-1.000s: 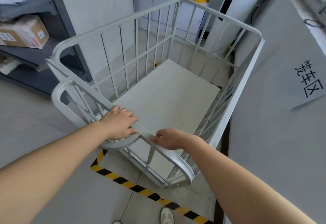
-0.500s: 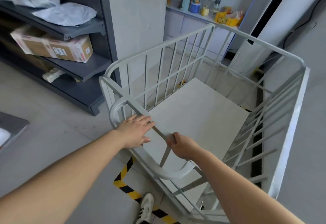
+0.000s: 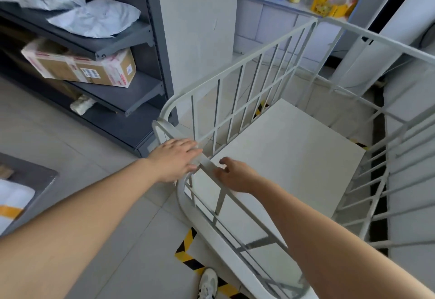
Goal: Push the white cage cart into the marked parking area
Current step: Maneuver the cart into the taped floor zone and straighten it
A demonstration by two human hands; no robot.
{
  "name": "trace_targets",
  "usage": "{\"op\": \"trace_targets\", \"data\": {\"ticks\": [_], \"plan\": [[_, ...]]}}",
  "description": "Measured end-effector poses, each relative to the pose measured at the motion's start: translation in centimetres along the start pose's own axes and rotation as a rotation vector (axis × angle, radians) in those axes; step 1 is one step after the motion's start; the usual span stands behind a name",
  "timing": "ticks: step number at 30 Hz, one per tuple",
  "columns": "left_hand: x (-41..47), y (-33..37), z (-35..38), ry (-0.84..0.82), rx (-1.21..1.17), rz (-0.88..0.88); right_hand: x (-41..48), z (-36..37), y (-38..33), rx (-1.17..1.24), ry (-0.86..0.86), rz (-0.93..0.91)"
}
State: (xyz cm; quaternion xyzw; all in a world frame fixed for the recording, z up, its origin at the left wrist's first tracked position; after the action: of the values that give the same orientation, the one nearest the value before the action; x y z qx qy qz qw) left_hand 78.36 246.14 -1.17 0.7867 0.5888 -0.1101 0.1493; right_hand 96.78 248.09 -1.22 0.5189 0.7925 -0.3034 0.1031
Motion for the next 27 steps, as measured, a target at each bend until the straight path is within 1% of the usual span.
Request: {"op": "trace_targets", "data": {"ticks": [8,12,17,19,24,27], "plan": [[2.2,-7.0,-2.1,-0.010,0.030,0.008,6.6,-1.1,-5.5,0.025,-0.026,-0.004],[4.0,-10.7,-3.1,-0.040,0.090,0.079,9.7,-1.1,-7.9,0.040,-0.036,0.011],[7.5,-15.5,-3.5,-0.130,0.107,0.248,13.7,-1.3,-10.5,0.068,-0.054,0.098],[8.5,-16.6,-4.3,-0.141,0.160,0.356,15.2,-1.7,-12.0,0.120,-0.061,0.134],[10.5,-19.1,-6.0,-0.048,0.379,0.669,18.2,-1.8,-15.1,0.334,-0.061,0.247],[12.1,-19.7,-6.4,0.016,0.460,0.807,18.7,-1.2,-15.4,0.387,-0.035,0.363]]}}
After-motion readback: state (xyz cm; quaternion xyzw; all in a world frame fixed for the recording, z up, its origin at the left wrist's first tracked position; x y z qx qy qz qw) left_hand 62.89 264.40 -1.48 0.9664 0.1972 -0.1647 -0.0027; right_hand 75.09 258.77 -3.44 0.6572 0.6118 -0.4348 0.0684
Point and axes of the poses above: each hand's wrist, its own x-axis towards the middle knuckle, its own z-axis out of the palm, y = z × x, the point moved 2 cm from there along x, towards the middle knuckle, and after that the axes turned 6 degrees about -x, right-handed, at the moved point
